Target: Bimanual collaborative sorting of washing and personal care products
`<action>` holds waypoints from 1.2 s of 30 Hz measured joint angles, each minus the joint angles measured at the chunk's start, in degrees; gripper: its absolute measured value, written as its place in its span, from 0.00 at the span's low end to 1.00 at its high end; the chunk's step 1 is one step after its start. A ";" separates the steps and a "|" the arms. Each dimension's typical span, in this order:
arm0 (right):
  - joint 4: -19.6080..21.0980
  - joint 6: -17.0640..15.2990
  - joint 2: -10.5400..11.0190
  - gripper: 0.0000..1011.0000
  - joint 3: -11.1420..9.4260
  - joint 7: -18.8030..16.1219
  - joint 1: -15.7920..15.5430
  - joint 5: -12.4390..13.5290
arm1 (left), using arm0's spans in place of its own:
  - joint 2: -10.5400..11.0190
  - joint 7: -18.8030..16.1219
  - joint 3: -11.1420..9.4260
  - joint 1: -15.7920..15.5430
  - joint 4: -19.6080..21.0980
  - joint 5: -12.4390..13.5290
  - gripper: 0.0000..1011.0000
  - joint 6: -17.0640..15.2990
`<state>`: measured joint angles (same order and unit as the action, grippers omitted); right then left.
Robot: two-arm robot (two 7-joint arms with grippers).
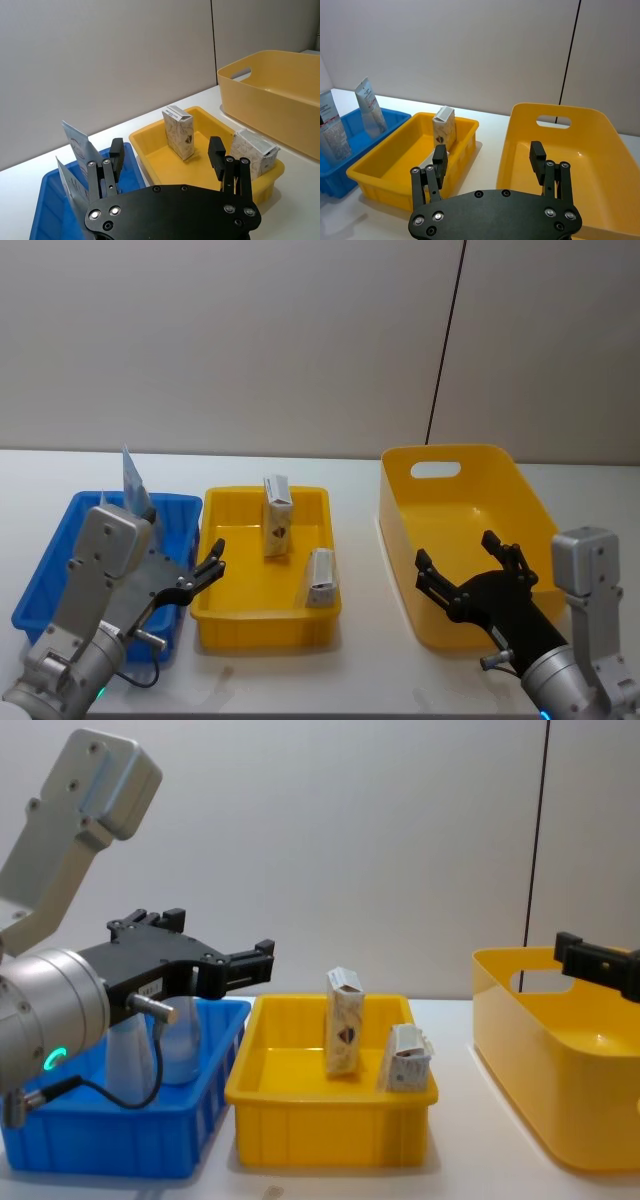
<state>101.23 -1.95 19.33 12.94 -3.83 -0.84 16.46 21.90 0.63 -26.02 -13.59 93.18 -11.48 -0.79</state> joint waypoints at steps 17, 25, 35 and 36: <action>0.00 0.00 0.00 0.99 0.00 0.00 0.00 0.00 | 0.00 0.00 0.00 0.00 0.00 0.00 0.99 0.00; 0.00 0.00 -0.03 0.99 0.00 0.00 0.00 0.00 | 0.00 0.00 0.00 0.00 0.00 0.00 0.99 0.00; -0.43 -1.85 -1.91 0.99 1.39 1.22 1.23 -1.06 | 0.00 0.00 0.00 0.00 0.00 0.00 0.99 0.00; -0.55 -2.14 -2.25 0.99 1.69 1.42 1.49 -1.21 | 0.00 0.00 0.00 0.00 0.00 0.00 0.99 0.00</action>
<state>100.68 -4.09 17.09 14.63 -2.41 0.65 15.25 21.90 0.63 -26.03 -13.59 93.18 -11.48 -0.80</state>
